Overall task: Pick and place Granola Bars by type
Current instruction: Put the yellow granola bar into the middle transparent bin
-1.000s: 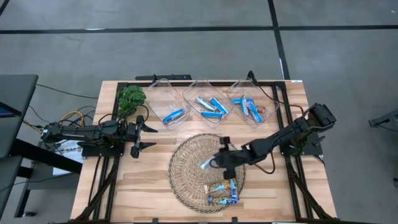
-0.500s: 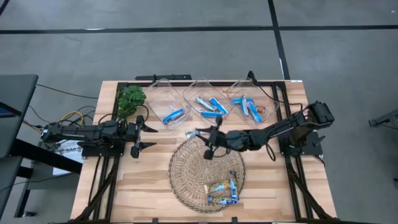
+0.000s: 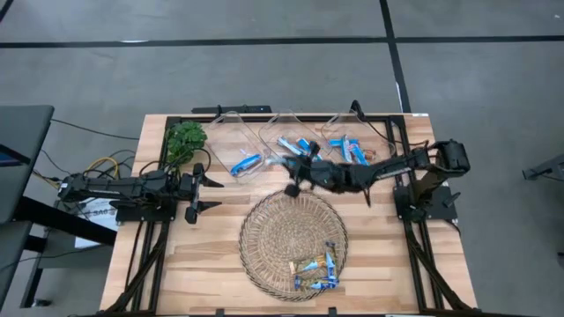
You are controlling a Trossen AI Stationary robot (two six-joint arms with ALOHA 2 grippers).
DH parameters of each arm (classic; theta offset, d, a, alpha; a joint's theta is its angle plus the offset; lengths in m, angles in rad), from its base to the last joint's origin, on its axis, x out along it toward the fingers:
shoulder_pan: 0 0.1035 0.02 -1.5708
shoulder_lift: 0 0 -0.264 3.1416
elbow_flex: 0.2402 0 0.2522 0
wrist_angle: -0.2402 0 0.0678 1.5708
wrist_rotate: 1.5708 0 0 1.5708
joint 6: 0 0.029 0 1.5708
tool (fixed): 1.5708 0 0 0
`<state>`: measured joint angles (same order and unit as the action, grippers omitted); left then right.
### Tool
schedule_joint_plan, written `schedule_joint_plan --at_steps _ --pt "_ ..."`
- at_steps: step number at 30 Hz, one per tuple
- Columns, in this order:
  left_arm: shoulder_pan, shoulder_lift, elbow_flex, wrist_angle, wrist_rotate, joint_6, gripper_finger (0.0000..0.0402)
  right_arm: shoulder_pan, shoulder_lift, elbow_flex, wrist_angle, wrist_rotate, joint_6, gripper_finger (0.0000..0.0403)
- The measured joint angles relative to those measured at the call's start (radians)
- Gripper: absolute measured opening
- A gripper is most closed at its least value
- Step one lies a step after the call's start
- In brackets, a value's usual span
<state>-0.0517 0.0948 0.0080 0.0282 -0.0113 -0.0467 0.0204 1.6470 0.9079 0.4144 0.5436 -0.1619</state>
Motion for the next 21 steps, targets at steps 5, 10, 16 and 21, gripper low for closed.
schedule_joint_plan --at_steps 5,10,16,21 --pt "0.0 0.0 0.0 0.0 0.0 0.0 0.0265 -0.139 0.0 0.065 -0.173 -0.002 0.105 0.0075" --pt "0.0 0.0 0.0 0.0 0.0 0.0 0.0265 -0.248 0.0 0.127 -0.367 -0.042 0.212 0.0075" --pt "0.0 0.0 0.0 0.0 0.0 0.0 0.0265 -0.298 0.0 0.142 -0.497 -0.146 0.26 0.0075" --pt "0.0 0.0 0.0 0.0 0.0 0.0 0.0265 -0.298 0.0 0.142 -0.546 -0.199 0.261 0.0075"
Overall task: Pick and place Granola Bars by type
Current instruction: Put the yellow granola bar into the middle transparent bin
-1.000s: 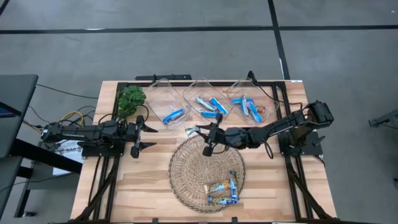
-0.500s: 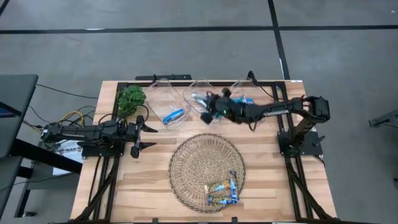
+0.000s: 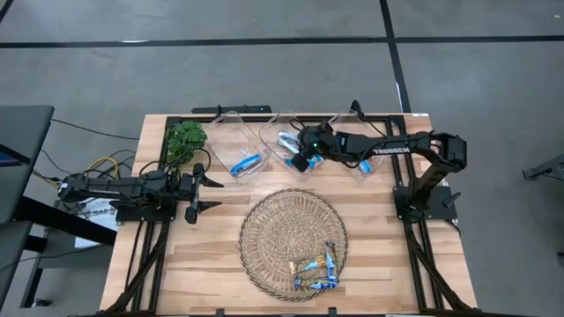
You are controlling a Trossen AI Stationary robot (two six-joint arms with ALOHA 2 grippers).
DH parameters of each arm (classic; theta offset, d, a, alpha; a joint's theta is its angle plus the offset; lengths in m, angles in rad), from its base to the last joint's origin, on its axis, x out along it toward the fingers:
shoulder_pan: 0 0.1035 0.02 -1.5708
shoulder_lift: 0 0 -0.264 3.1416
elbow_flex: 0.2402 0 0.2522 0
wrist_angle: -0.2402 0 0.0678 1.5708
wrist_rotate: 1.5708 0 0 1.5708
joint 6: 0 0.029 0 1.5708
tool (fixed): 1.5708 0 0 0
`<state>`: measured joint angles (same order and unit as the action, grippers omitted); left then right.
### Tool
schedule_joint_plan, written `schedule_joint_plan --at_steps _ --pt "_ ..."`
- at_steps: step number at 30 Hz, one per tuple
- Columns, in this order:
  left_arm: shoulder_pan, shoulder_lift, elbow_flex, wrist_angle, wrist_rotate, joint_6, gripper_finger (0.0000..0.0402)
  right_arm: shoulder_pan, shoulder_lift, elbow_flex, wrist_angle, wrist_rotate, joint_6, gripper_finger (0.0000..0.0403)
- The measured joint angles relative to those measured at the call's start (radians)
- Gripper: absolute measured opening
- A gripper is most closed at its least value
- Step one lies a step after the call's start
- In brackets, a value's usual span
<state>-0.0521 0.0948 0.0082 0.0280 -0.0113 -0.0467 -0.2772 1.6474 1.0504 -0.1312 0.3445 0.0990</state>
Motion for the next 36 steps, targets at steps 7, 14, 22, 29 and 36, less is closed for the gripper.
schedule_joint_plan --at_steps 7,14,22,29,36 --pt "0.0 0.0 0.0 0.0 0.0 0.0 0.0265 -0.014 0.011 0.001 -0.101 -0.015 0.059 0.0075" --pt "0.0 0.0 0.0 0.0 0.0 0.0 0.0265 -0.013 0.011 0.001 -0.138 -0.034 0.052 0.0089" --pt "0.0 0.0 0.0 0.0 0.0 0.0 0.0265 -0.013 0.011 0.001 -0.139 -0.059 0.051 0.018" --pt "0.0 0.0 0.0 0.0 0.0 0.0 0.0265 0.013 0.01 0.001 -0.095 -0.071 0.022 0.0237" --pt "0.0 0.0 0.0 0.0 0.0 0.0 0.0265 0.134 -0.022 0.0 0.058 -0.1 -0.079 0.0239"
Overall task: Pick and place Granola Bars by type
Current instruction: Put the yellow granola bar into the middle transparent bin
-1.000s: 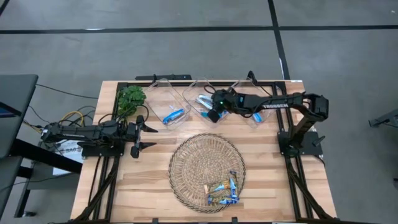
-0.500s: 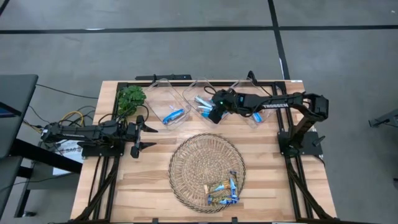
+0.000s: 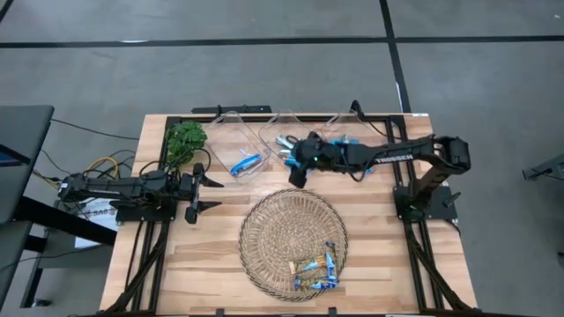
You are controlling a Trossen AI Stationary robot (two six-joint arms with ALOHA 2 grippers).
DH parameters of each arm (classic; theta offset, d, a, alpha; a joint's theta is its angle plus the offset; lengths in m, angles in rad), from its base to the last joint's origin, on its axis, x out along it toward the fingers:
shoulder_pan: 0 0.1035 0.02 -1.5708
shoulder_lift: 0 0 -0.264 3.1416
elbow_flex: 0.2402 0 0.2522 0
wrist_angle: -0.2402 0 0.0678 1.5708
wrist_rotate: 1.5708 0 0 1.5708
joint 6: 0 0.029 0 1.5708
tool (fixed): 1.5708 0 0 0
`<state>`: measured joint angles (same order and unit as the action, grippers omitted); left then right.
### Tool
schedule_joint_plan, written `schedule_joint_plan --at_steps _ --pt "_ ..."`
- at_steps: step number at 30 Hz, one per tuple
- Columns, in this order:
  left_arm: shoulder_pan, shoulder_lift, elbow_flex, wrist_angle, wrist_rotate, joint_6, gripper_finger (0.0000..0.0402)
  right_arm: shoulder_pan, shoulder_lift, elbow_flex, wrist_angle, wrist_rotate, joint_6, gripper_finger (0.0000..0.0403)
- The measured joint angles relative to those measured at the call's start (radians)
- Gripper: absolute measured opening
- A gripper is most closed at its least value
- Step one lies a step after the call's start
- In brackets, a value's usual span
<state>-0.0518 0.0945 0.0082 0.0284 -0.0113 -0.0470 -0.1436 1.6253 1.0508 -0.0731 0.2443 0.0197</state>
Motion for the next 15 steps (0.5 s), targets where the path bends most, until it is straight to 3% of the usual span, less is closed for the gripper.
schedule_joint_plan --at_steps 8,15 --pt "0.0 0.0 0.0 0.0 0.0 0.0 0.0265 0.199 -0.038 0.0 0.029 -0.195 -0.143 0.0235" --pt "0.0 0.0 0.0 0.0 0.0 0.0 0.0265 0.365 -0.036 0.0 -0.029 -0.372 -0.137 0.0235"
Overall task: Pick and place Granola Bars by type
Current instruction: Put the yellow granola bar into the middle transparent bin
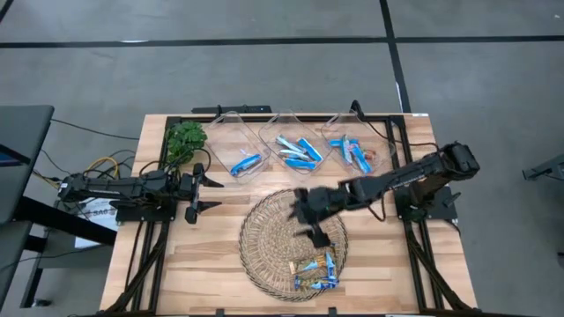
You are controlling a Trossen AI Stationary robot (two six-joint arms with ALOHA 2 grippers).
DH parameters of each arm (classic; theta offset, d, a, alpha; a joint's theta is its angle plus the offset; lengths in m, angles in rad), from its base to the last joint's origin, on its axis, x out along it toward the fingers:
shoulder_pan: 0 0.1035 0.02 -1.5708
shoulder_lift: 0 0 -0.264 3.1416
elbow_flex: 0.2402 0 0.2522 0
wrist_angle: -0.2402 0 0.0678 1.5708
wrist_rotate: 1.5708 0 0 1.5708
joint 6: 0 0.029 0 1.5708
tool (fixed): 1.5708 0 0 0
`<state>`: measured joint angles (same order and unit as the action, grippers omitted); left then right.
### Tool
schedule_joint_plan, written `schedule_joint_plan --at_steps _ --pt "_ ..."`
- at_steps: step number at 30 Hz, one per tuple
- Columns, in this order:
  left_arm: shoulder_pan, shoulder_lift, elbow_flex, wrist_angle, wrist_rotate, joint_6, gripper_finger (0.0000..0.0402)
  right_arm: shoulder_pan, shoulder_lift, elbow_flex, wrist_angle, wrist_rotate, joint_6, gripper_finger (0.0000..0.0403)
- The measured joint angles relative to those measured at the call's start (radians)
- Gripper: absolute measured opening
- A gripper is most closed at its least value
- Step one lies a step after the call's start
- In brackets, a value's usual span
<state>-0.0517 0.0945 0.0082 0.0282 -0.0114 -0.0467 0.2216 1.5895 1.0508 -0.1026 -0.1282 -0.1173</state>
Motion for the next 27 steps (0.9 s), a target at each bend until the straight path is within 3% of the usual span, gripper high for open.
schedule_joint_plan --at_steps 14,22,27 --pt "0.0 0.0 0.0 0.0 0.0 0.0 0.0265 0.217 0.001 0.0 -0.248 -0.004 0.329 0.0235" --pt "0.0 0.0 0.0 0.0 0.0 0.0 0.0265 0.263 0.063 -0.003 -0.332 0.091 0.407 0.0235" --pt "0.0 0.001 0.0 0.0 0.0 0.0 0.0265 0.277 0.143 0.014 -0.319 0.093 0.407 0.0235"
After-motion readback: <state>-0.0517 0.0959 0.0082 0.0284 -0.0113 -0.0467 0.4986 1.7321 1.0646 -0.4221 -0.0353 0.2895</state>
